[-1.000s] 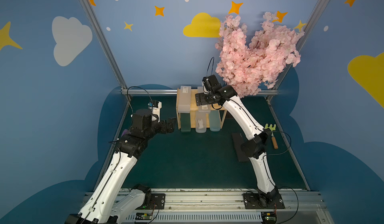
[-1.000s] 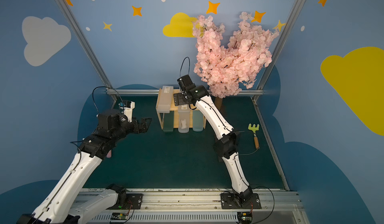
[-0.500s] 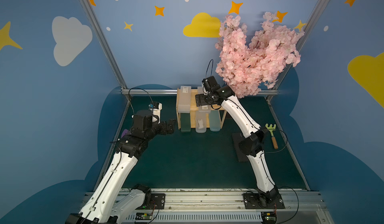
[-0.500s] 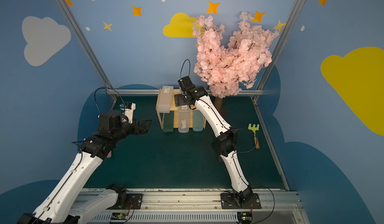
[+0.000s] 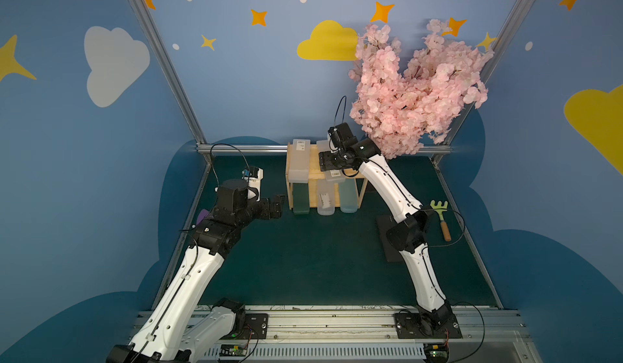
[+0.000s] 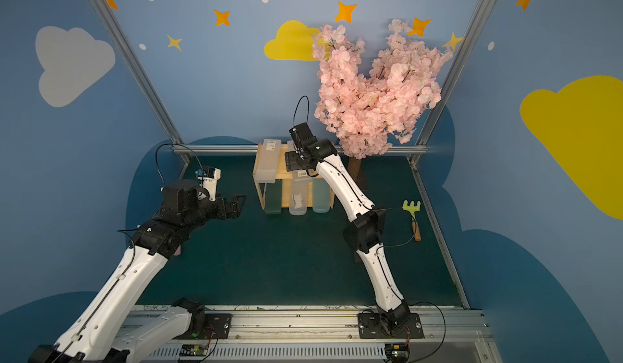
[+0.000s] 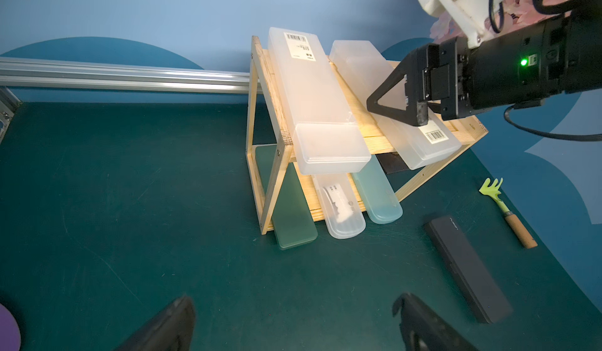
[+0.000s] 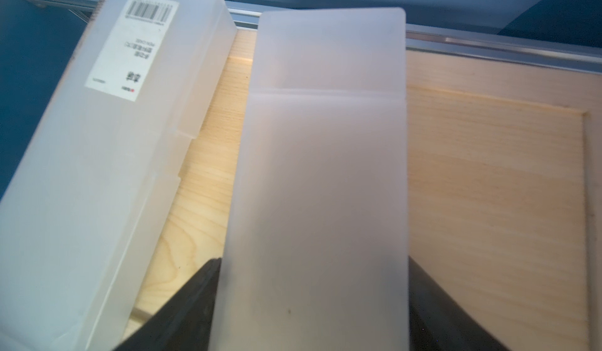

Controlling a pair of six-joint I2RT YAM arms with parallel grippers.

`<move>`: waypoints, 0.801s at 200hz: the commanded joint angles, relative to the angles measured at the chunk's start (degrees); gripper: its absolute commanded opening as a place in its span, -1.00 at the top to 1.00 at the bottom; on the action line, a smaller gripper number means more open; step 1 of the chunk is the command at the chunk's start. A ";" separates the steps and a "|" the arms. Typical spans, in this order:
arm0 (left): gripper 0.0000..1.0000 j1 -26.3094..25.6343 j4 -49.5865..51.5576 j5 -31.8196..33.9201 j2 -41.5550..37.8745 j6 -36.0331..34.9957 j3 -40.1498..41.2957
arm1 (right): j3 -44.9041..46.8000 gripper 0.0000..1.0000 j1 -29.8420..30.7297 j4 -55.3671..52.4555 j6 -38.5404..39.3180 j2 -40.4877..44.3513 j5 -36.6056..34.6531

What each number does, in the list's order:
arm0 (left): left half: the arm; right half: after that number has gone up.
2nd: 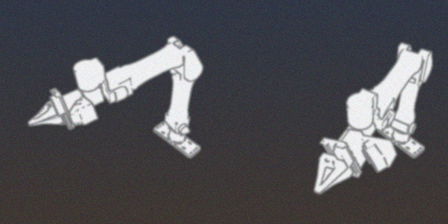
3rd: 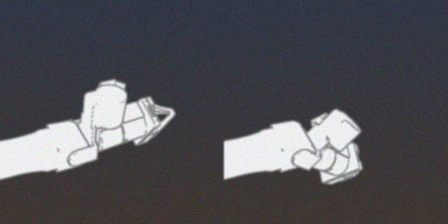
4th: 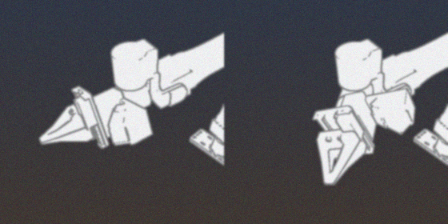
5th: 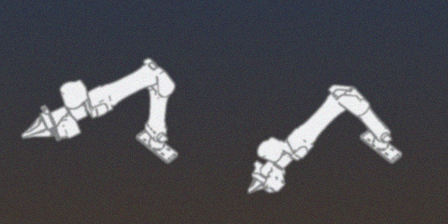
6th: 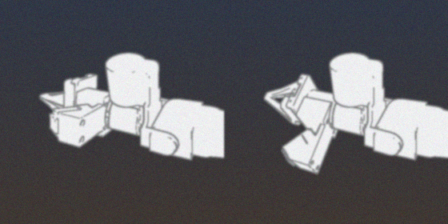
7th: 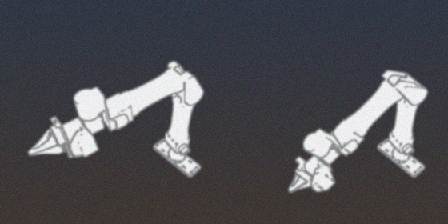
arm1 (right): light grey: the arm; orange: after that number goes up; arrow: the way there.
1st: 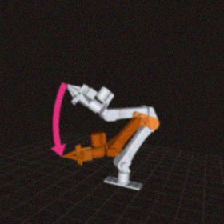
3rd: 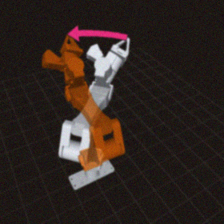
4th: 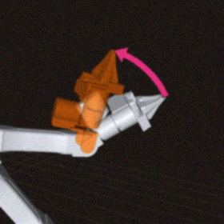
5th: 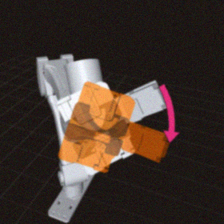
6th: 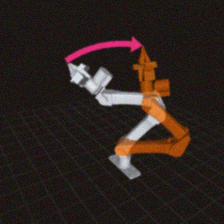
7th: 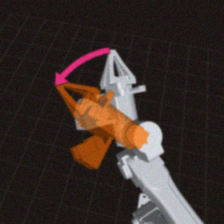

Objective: Remove the pencil cases from the shelf
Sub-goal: Pick up the pencil case from the shelf.

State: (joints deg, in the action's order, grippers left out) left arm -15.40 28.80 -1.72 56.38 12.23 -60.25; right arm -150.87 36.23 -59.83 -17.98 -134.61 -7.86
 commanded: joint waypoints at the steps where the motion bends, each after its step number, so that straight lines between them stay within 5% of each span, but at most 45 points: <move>1: -1.00 -0.07 0.63 0.13 -0.79 -0.61 0.27 | -1.29 -0.56 -0.37 -0.89 -0.11 -0.05 -0.48; 84: -1.00 -0.03 0.74 -0.21 -2.02 0.23 -0.23 | 5.34 -0.56 1.31 -0.96 0.53 12.14 -4.65; 160: -1.00 -0.04 1.44 -1.78 -4.63 2.43 -1.25 | 41.56 -0.59 8.85 2.74 -1.40 43.02 -10.54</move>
State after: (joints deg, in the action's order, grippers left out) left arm -15.40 29.69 -2.33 53.54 13.34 -60.25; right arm -119.44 42.72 -58.46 -17.41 -100.62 -15.18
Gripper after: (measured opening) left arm 0.999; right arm 0.796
